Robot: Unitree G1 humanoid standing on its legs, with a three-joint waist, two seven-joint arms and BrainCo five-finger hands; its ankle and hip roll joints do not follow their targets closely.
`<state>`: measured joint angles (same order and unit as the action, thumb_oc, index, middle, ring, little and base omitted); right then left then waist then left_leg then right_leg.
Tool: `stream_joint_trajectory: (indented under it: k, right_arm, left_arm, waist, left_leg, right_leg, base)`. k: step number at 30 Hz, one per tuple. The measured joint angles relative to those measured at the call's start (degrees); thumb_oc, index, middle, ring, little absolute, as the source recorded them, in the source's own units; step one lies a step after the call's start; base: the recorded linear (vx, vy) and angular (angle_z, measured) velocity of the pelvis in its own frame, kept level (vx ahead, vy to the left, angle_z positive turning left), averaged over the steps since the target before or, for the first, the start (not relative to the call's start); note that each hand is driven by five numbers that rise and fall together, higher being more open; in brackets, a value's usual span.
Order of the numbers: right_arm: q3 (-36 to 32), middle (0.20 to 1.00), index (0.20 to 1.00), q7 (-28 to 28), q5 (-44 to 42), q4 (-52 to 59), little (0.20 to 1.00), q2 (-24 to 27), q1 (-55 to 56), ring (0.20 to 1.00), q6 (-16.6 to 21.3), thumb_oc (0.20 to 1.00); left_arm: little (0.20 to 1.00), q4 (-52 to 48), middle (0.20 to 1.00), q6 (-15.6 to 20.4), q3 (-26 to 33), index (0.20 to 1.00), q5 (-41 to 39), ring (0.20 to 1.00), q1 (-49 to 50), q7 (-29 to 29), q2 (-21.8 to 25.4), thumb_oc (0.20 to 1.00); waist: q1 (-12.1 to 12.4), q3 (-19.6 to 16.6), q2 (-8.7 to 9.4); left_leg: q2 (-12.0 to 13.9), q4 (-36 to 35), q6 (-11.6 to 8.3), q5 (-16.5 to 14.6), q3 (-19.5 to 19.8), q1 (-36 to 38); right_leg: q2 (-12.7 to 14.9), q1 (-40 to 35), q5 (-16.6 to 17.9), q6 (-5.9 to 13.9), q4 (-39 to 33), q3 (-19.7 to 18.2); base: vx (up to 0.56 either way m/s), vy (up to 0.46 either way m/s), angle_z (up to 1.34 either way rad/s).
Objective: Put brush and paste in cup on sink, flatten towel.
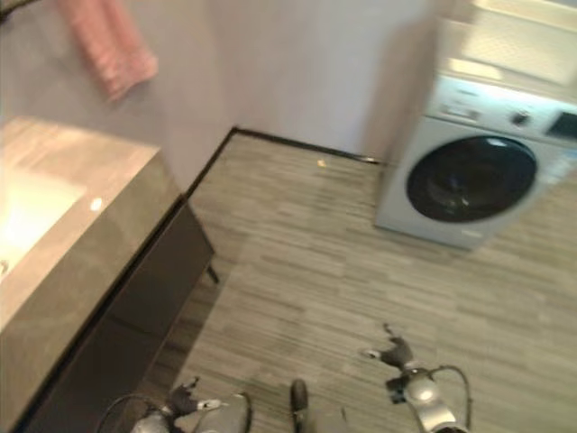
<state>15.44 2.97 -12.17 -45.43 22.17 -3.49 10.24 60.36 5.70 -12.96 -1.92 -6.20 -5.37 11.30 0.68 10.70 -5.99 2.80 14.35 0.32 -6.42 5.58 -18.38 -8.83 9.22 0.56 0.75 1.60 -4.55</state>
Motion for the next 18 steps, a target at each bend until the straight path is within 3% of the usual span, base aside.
stream_joint_trajectory:
  k: [1,2,3,4,5,6,7,8,9,10,12,14,18]
  right_arm:
    - [1.67,1.0,1.0,-0.24,-0.58,-1.97,1.0,-1.65,1.39,1.0,-2.69,1.0]
    - [2.38,1.0,1.0,-0.72,-0.56,-1.27,1.0,-1.44,4.3,1.0,-2.64,1.0]
    - [2.4,1.0,1.0,-0.72,-0.49,-1.61,1.0,-0.61,5.72,1.0,-3.28,1.0]
    - [2.14,1.0,1.0,-0.58,-0.57,-2.33,1.0,0.35,5.43,1.0,-4.31,1.0]
    - [1.9,1.0,1.0,-0.62,-0.57,-3.51,1.0,-0.02,4.49,1.0,-4.29,1.0]
    - [1.32,1.0,1.0,-0.78,-0.57,-4.86,1.0,-0.75,2.06,1.0,-4.24,1.0]
    - [1.19,1.0,1.0,-0.72,-0.67,-2.98,1.0,-0.53,1.46,1.0,-3.84,1.0]
    - [1.22,1.0,1.0,-0.62,-0.87,1.46,1.0,0.44,2.11,1.0,-2.52,1.0]
    - [1.25,1.0,1.0,-0.61,-1.16,1.3,1.0,0.25,2.18,1.0,-2.59,1.0]
    - [1.17,1.0,1.0,-0.73,-1.7,0.04,1.0,0.78,1.42,1.0,-2.67,1.0]
    - [-0.36,1.0,1.0,-0.49,-2.89,-0.59,1.0,0.37,1.12,1.0,-2.11,1.0]
    - [-0.95,1.0,1.0,-0.28,-3.72,-2.69,1.0,-0.35,0.27,1.0,-2.19,1.0]
    - [-2.96,1.0,1.0,0.6,-5.67,-4.85,1.0,-1.77,0.65,1.0,-2.07,1.0]
  left_arm:
    - [1.0,-1.31,1.0,0.88,0.55,1.0,-2.38,1.0,-1.6,0.05,1.9,1.0]
    - [1.0,-1.87,1.0,1.83,0.48,1.0,-2.74,1.0,-2.47,0.12,3.55,1.0]
    - [1.0,-1.78,1.0,1.97,0.62,1.0,-2.76,1.0,-4.3,0.42,3.55,1.0]
    - [1.0,-1.59,1.0,1.63,0.51,1.0,-2.77,1.0,-5.7,0.71,2.93,1.0]
    - [1.0,-2.06,1.0,1.57,0.22,1.0,-2.82,1.0,-5.34,0.56,3.25,1.0]
    - [1.0,-2.72,1.0,1.6,0.35,1.0,-3.36,1.0,-3.1,0.09,3.57,1.0]
    - [1.0,-3.24,1.0,1.6,1.42,1.0,-4.47,1.0,-1.21,-0.05,3.23,1.0]
    - [1.0,-2.89,1.0,1.66,1.35,1.0,-4.95,1.0,-1.16,-0.4,3.56,1.0]
    - [1.0,-2.92,1.0,1.73,1.6,1.0,-4.99,1.0,-2.1,-0.54,3.62,1.0]
    - [1.0,-6.36,1.0,1.92,1.34,1.0,-6.57,1.0,-2.27,-0.66,3.55,1.0]
    - [1.0,-7.92,1.0,1.96,0.41,1.0,-6.93,1.0,-2.02,-0.87,4.35,1.0]
    - [1.0,-7.2,1.0,1.85,1.1,1.0,-7.31,1.0,-2.62,-1.77,4.47,1.0]
    - [1.0,-7.14,1.0,1.78,0.72,1.0,-7.16,1.0,-1.39,-2.47,4.4,1.0]
  waist:
    - [1.41,0.04,1.15]
    - [-0.12,-0.63,4.27]
    - [-1.6,-0.43,5.99]
    - [-3.27,-0.34,5.68]
    - [-3.14,-0.14,6.87]
    - [-0.54,-0.17,7.79]
    - [0.44,-0.46,6.65]
    - [-2.04,-0.56,5.38]
    - [-2.04,0.02,6.71]
    - [-0.78,0.93,7.43]
    - [-0.21,1.27,6.83]
    - [0.47,2.79,6.42]
    - [0.8,2.89,7.45]
  left_leg:
    - [1.4,1.21,-2.42,4.28,-3.8,0.5]
    - [-0.64,0.75,-2.6,4.4,-4.91,0.14]
    - [-2.58,2.02,-2.35,4.5,-4.53,-0.45]
    - [-2.77,6.88,-1.36,3.67,-4.85,-3.06]
    - [-4.1,8.68,0.5,2.22,-5.6,-2.65]
    - [-6.23,4.92,3.15,1.03,-8.57,2.11]
    - [-6.2,1.59,2.97,1.28,-11.26,5.83]
    - [-5.6,-4.6,4.96,1.47,-10.7,10.15]
    - [-6.78,-5.0,5.25,2.07,-10.18,10.14]
    - [-6.66,-3.19,4.33,1.25,-10.14,8.91]
    - [-6.06,2.29,3.65,0.27,-9.04,5.0]
    - [-4.78,8.57,3.11,-3.13,-7.95,2.2]
    - [-3.92,11.22,2.96,-3.71,-7.94,2.06]
  right_leg:
    - [-1.34,7.45,-8.07,-1.7,21.33,0.16]
    - [0.94,8.76,-12.63,-1.74,30.04,0.41]
    - [2.74,7.13,-13.89,-5.2,27.31,1.48]
    - [2.58,7.74,-12.05,-1.13,23.81,2.99]
    - [2.0,6.95,-8.55,1.9,20.03,0.31]
    - [2.92,5.26,-5.77,6.41,16.04,-1.87]
    - [2.83,5.37,-1.7,9.09,16.48,1.63]
    - [2.38,6.92,-3.43,6.19,18.46,8.76]
    - [3.77,7.21,-6.61,2.61,19.97,8.61]
    - [6.95,8.53,-9.44,0.3,22.28,11.2]
    - [8.91,7.5,-8.35,-0.42,19.86,12.02]
    - [8.64,7.01,-8.09,-2.84,20.07,14.1]
    - [8.85,6.93,-9.69,-3.69,21.74,16.04]
  base:
    - [0.05,0.045,-1.1]
    - [0.14,0.173,-0.54]
    - [0.14,0.173,0.73]
    - [0.05,0.169,0.42]
    - [-0.03,0.04,-0.8]
    - [-0.03,0.04,-1.84]
    - [-0.01,0.002,-1.42]
    - [0.02,-0.024,-0.35]
    - [0.01,-0.06,0.43]
    - [0.03,-0.065,0.23]
    - [0.03,-0.027,0.2]
    - [0.09,-0.047,0.33]
    - [0.05,-0.03,0.28]
